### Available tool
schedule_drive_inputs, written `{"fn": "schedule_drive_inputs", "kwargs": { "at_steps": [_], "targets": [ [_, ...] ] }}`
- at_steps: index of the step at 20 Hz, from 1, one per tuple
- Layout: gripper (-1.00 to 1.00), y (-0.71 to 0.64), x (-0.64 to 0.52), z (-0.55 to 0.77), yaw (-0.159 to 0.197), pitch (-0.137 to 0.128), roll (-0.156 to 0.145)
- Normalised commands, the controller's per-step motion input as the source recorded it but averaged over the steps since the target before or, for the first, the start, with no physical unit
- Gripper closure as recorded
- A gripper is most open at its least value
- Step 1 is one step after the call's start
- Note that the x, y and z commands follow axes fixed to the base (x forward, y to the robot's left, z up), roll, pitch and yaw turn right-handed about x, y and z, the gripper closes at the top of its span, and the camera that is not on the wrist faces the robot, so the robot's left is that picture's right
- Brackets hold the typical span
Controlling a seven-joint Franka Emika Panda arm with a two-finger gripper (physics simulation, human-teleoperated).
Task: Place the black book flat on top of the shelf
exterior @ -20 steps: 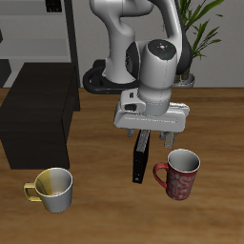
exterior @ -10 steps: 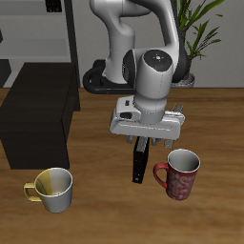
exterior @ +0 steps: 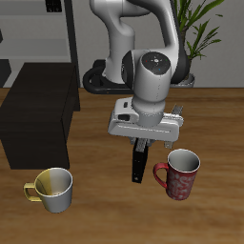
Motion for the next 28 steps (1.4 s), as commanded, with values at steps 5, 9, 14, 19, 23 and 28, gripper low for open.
{"fn": "schedule_drive_inputs", "kwargs": {
  "at_steps": [5,9,14,19,23,28],
  "targets": [
    [1.0,-0.05,-0.13,0.29,0.02,-0.02,0.016],
    [1.0,-0.11,-0.11,0.32,0.043,0.003,0.044],
    [1.0,-0.29,-0.18,0.37,0.032,-0.006,0.018],
    [1.0,-0.37,-0.24,0.51,0.012,-0.047,0.0],
    [1.0,-0.4,-0.23,0.45,-0.018,-0.001,0.041],
    [1.0,-0.27,-0.2,0.41,0.026,-0.034,0.024]
  ]
}}
